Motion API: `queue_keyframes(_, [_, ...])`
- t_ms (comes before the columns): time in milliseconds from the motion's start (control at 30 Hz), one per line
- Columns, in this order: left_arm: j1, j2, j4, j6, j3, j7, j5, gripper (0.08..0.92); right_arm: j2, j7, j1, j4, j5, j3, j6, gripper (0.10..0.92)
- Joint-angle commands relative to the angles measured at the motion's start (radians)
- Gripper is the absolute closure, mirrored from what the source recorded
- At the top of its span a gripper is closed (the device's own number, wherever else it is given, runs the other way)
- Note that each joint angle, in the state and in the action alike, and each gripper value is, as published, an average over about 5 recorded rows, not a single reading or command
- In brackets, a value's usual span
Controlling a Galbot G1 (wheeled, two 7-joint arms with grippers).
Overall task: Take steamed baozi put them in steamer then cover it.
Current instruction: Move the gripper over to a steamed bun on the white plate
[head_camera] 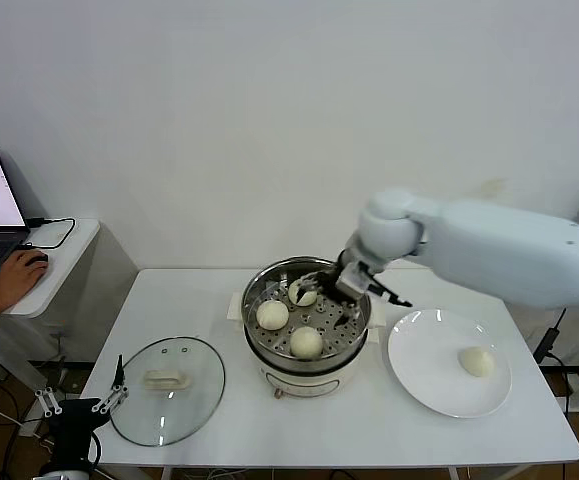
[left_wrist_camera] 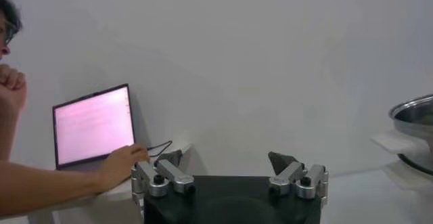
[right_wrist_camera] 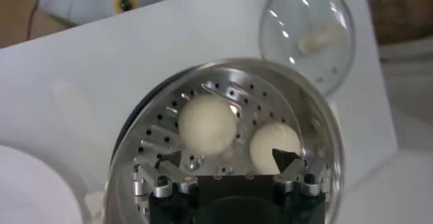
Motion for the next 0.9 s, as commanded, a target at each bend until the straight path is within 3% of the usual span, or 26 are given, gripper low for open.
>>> queue_keyframes(33, [-0.002, 0.02, -0.009, 0.014, 0.006, 0.003, -0.002, 0.177, -0.302, 0.015, -0.013, 0.056, 0.061, 0.078, -0.305, 0.203])
queue_keyframes(200, [-0.016, 0.031, -0.007, 0.011, 0.02, -0.003, -0.017, 0.177, -0.451, 0.023, -0.108, 0.089, -0.016, 0.132, -0.381, 0.202])
queue_keyframes(433, [-0.017, 0.047, -0.004, 0.011, 0.043, -0.002, -0.016, 0.177, -0.561, 0.004, -0.51, 0.004, -0.159, 0.472, -0.307, 0.203])
queue_keyframes(633, [-0.016, 0.049, -0.006, 0.007, 0.041, -0.011, -0.011, 0.177, -0.524, 0.003, -0.892, -0.121, -0.248, 0.818, -0.255, 0.203])
queue_keyframes(900, [-0.011, 0.044, -0.008, 0.009, 0.036, -0.012, -0.003, 0.177, -0.407, 0.004, -1.016, -0.234, -0.32, 0.907, -0.246, 0.202])
